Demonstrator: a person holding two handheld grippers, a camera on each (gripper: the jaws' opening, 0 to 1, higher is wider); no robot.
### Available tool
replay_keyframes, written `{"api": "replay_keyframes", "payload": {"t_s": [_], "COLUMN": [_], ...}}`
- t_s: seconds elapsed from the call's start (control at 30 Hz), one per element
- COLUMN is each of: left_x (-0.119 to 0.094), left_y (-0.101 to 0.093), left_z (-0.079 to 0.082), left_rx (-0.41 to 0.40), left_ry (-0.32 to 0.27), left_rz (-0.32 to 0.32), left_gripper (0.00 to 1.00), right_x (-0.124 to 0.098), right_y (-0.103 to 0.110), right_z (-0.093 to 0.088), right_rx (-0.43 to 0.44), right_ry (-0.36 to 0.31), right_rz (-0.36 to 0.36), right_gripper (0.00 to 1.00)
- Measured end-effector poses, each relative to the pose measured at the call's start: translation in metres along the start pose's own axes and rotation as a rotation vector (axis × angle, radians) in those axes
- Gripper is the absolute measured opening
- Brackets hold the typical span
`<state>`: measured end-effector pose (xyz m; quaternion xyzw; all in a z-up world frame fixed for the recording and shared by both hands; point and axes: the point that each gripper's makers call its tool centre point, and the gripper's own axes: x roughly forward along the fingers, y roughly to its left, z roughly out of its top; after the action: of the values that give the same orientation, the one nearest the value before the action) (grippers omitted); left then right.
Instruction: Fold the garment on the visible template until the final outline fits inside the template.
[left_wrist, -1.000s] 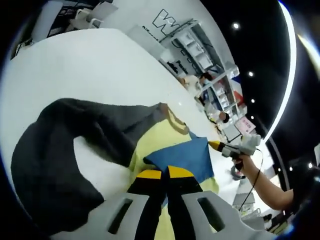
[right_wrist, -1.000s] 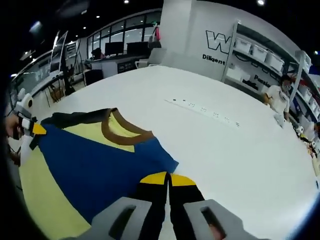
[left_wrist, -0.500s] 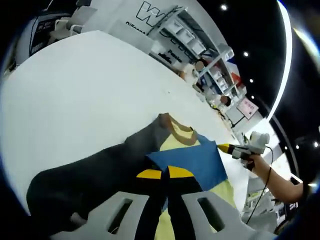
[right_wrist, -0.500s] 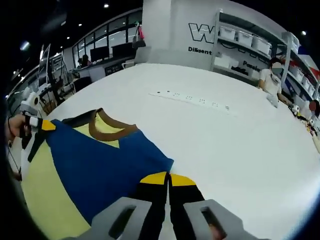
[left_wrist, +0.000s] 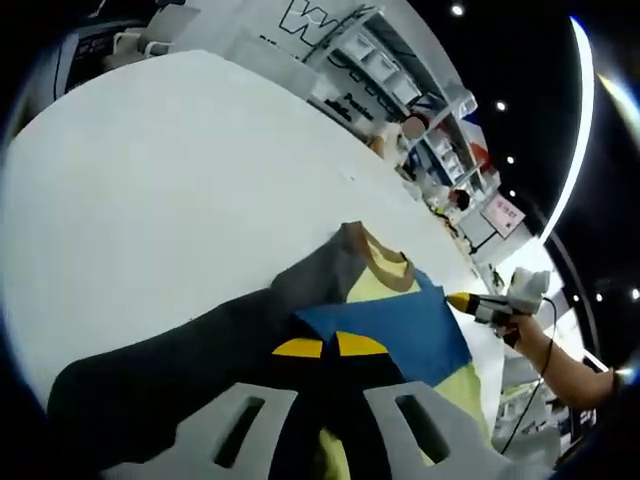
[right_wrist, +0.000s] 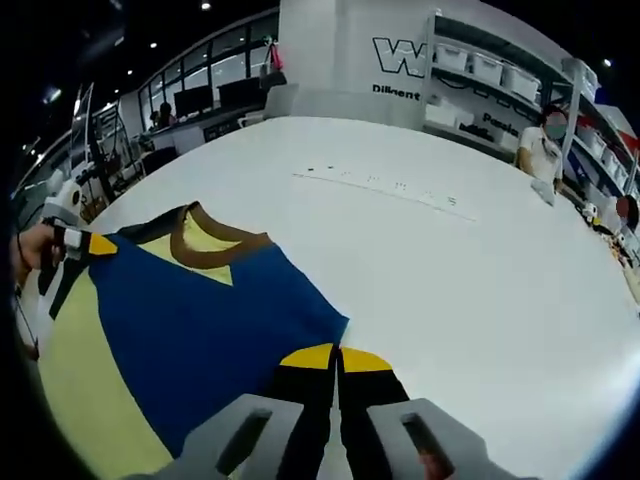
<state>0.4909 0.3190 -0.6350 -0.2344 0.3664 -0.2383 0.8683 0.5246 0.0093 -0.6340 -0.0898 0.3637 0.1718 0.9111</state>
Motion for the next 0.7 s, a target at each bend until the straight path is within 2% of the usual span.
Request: {"api": "replay_keyframes", "payload": {"t_s": [0.07, 0.1, 0.2, 0.27, 0.37, 0.53, 0.7], "left_x": [-0.005, -0.008, -0.018, -0.025, -0.035, -0.055, -0.076], "left_y": [0.0, 0.0, 0.002, 0.002, 0.003, -0.003, -0.002], "left_z": [0.003, 0.003, 0.008, 0.011, 0.014, 0.018, 0.021], "left_rx": [0.061, 0.061, 0.137, 0.162, 0.215, 0.238, 0.277], "left_ry": [-0.018, -0.016, -0.029, -0.038, -0.047, -0.072, -0.097], "left_rz": [0.012, 0.019, 0.052, 0.067, 0.091, 0.107, 0.146], "left_gripper": [0.0, 0.01, 0.03, 0.06, 0.08, 0.1, 0.1], "right_x": [0.0, -0.001, -0.01, -0.016, -0.028, -0.044, -0.057], "right_y": [-0.001, -0.001, -0.011, -0.011, -0.008, 0.003, 0.015], "right_z": [0.001, 0.001, 0.004, 0.01, 0.015, 0.024, 0.026], "right_rx": [-0.004, -0.004, 0.002, 0.044, 0.061, 0.105, 0.102], "right_ry": [-0.009, -0.013, -0.033, -0.072, -0.098, -0.147, -0.171], "right_rz": [-0.004, -0.007, -0.056, -0.053, -0.05, -0.034, -0.034], "right_gripper": [0.0, 0.0, 0.0, 0.0, 0.0, 0.0, 0.02]}}
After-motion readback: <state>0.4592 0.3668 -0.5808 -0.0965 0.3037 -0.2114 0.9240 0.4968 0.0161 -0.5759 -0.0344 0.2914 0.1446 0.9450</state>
